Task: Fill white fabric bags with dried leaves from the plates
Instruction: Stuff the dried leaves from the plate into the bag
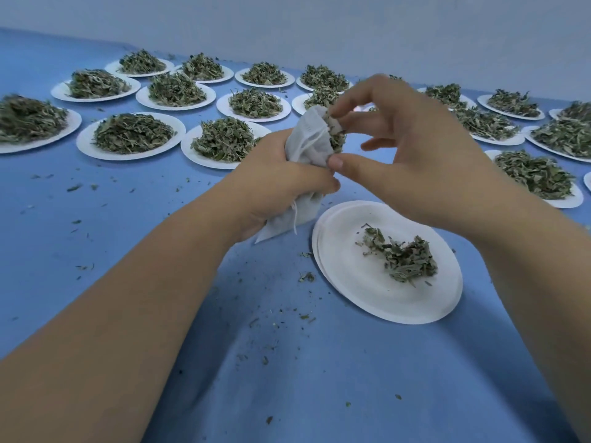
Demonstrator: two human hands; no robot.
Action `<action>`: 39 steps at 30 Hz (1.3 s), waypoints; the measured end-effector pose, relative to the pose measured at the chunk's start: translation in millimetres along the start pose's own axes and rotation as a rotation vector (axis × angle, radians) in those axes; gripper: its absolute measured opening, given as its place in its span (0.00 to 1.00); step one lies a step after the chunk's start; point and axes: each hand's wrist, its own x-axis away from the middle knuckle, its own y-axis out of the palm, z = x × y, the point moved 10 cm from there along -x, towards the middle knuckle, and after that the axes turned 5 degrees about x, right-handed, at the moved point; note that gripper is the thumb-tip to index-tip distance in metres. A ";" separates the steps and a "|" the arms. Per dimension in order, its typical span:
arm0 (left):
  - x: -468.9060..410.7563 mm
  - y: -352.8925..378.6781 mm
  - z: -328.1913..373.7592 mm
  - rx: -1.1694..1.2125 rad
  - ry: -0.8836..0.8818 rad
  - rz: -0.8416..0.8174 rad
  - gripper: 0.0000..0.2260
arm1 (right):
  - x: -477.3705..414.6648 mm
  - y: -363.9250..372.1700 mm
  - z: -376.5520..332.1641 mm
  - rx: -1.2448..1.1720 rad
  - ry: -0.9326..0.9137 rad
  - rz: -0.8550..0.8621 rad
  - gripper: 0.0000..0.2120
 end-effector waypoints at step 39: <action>-0.7 2.4 -3.2 -0.008 -0.041 -0.096 0.16 | 4.4 -6.2 2.4 -0.136 0.012 0.029 0.08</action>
